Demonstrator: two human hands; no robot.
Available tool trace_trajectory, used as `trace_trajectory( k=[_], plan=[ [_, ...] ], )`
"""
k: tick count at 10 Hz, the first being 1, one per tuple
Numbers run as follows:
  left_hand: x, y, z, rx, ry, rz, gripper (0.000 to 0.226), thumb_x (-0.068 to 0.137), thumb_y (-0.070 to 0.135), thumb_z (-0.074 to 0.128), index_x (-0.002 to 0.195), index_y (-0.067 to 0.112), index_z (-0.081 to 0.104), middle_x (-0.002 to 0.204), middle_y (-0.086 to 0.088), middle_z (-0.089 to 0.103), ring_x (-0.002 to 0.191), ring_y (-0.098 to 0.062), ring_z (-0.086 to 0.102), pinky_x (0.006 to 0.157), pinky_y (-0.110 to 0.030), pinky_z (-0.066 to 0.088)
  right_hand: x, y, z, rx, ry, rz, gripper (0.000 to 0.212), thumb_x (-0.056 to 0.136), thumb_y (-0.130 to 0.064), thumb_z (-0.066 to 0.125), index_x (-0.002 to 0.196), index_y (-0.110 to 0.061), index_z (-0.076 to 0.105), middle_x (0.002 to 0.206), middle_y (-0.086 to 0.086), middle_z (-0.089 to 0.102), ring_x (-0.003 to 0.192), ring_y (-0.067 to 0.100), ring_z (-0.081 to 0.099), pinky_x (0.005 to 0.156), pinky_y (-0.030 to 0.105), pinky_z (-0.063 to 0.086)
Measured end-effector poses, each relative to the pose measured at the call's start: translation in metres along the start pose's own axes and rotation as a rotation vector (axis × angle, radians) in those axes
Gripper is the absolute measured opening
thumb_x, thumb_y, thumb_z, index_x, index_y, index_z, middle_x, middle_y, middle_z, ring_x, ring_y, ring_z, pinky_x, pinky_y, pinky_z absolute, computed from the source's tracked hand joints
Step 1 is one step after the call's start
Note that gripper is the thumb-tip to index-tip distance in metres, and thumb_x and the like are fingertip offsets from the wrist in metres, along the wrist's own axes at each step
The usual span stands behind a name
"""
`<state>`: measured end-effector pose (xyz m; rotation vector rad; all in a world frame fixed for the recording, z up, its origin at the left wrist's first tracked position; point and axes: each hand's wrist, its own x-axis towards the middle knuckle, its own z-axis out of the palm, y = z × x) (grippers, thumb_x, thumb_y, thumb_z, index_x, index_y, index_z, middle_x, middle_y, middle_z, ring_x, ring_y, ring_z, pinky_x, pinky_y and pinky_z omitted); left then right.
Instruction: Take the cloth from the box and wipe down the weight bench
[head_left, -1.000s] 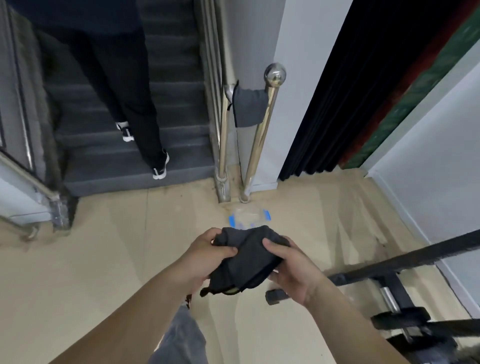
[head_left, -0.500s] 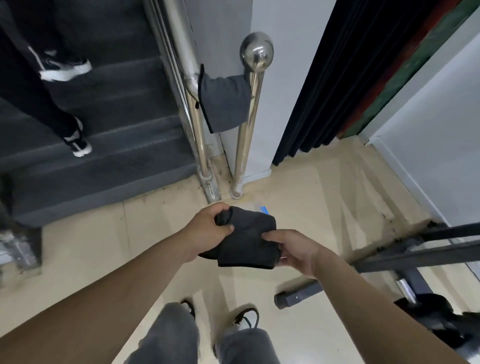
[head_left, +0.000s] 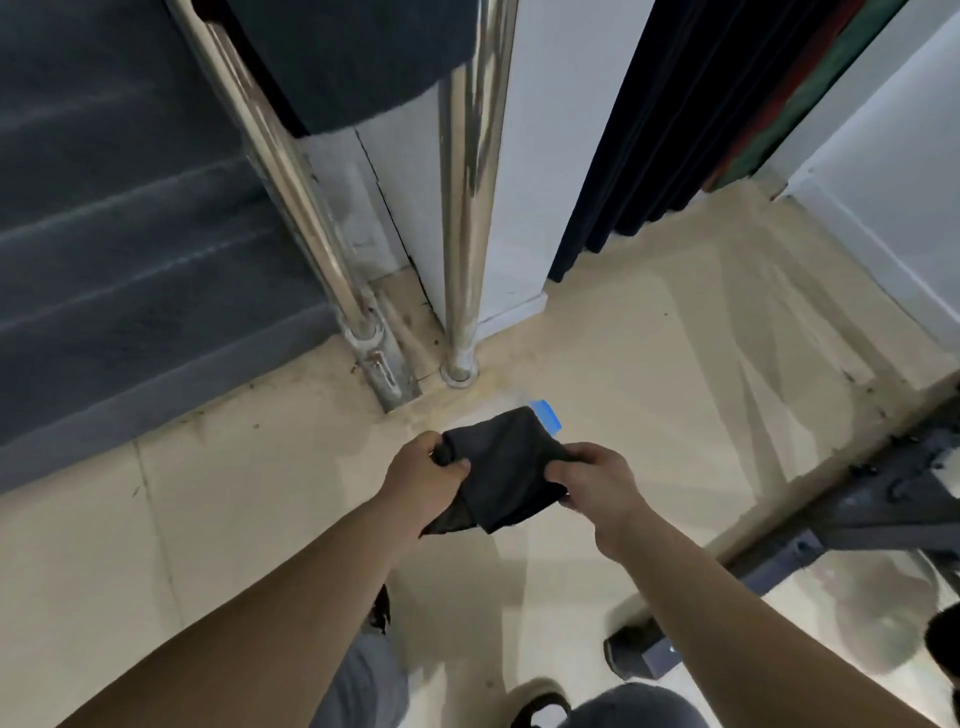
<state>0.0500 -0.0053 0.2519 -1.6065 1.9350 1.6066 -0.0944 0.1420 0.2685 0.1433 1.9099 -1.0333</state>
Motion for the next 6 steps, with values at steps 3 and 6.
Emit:
trace_trajectory(
  k=[3, 6],
  plan=[
    [0.212, -0.098, 0.100, -0.022, 0.005, 0.056, 0.009, 0.078, 0.024, 0.070, 0.084, 0.018, 0.074, 0.085, -0.006, 0.076, 0.086, -0.028, 0.072, 0.081, -0.045, 0.060, 0.210, 0.095, 0.053, 0.167, 0.151, -0.084, 0.017, 0.090, 0.008, 0.063, 0.093, -0.005, 0.074, 0.092, 0.013, 0.068, 0.081, 0.028, 0.065, 0.084, 0.048, 0.064],
    [0.259, -0.111, 0.116, 0.209, -0.005, 0.033, 0.031, 0.077, 0.020, 0.076, 0.101, 0.014, 0.058, 0.099, 0.000, 0.063, 0.095, -0.023, 0.061, 0.087, -0.035, 0.056, 0.286, 0.123, 0.054, -0.114, 0.303, -0.153, 0.055, 0.092, -0.016, 0.063, 0.145, -0.012, 0.055, 0.137, 0.008, 0.053, 0.104, 0.028, 0.062, 0.084, 0.035, 0.052]
  ],
)
